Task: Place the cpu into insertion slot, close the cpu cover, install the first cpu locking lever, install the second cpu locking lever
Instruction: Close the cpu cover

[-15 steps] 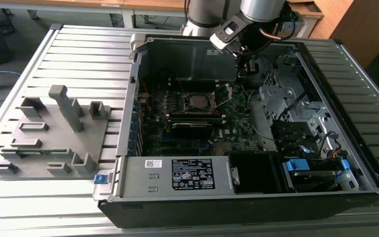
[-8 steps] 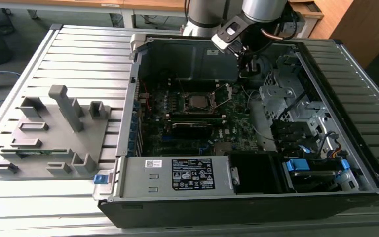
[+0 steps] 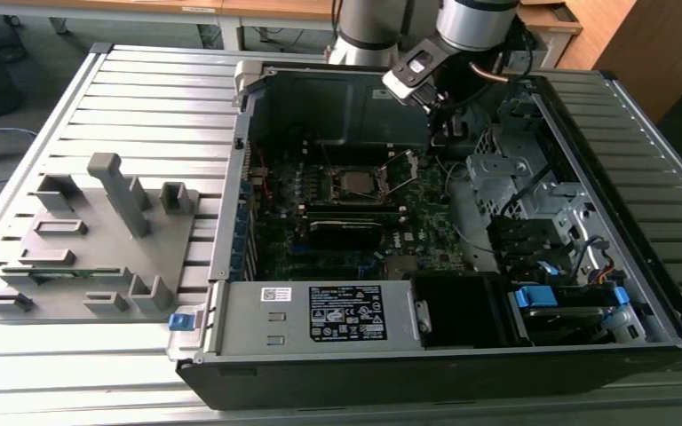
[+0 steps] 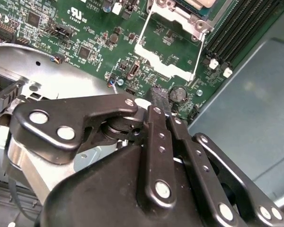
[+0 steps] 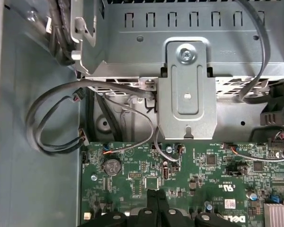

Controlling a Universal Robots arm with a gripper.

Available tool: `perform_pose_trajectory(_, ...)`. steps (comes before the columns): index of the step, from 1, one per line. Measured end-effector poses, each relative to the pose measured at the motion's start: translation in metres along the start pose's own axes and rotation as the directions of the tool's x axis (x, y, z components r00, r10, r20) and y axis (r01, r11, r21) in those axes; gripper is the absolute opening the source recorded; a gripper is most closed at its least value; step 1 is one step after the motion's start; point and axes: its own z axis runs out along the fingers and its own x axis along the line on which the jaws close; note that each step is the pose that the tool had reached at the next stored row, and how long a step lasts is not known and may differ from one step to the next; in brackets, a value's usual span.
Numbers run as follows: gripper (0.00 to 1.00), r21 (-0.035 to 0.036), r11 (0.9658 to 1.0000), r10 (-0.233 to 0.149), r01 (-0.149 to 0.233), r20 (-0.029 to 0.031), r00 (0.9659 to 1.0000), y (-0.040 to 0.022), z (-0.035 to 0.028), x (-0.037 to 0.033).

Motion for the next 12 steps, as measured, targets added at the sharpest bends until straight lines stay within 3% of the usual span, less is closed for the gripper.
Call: perform_pose_trajectory(12,0.11,0.0005,1.0000,0.000,0.000,0.0112,0.9999,-0.0005,0.0197,-0.0004)
